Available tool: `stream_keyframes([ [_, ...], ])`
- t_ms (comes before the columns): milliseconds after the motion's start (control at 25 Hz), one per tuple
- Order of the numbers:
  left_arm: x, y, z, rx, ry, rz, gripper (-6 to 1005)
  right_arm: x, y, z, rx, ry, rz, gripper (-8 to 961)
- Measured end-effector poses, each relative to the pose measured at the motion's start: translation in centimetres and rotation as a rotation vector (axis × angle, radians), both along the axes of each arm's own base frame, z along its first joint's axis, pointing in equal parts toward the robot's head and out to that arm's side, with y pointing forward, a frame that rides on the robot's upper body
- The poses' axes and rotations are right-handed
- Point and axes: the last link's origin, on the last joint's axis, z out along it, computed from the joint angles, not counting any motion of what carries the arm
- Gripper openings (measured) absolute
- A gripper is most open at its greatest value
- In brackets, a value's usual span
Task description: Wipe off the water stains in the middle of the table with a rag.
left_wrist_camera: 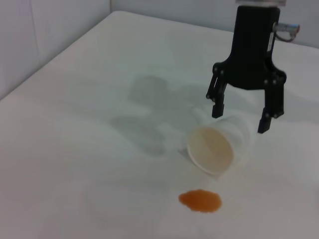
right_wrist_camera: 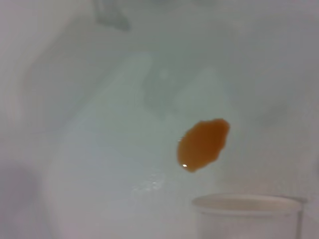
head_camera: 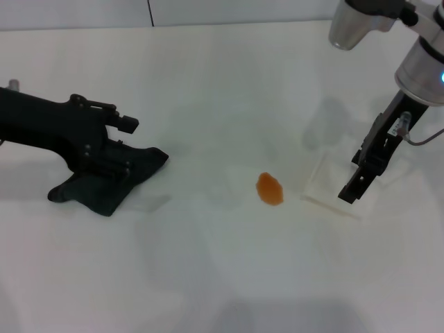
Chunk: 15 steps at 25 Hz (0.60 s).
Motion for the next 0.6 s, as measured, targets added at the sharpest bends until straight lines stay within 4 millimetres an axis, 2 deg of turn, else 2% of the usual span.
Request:
stream_keyframes([
  [600, 0.3, -0.1, -1.1, -0.017, 0.010, 0.000, 831, 0.2, 0.3, -3.3, 0.006, -0.143, 0.059, 848],
])
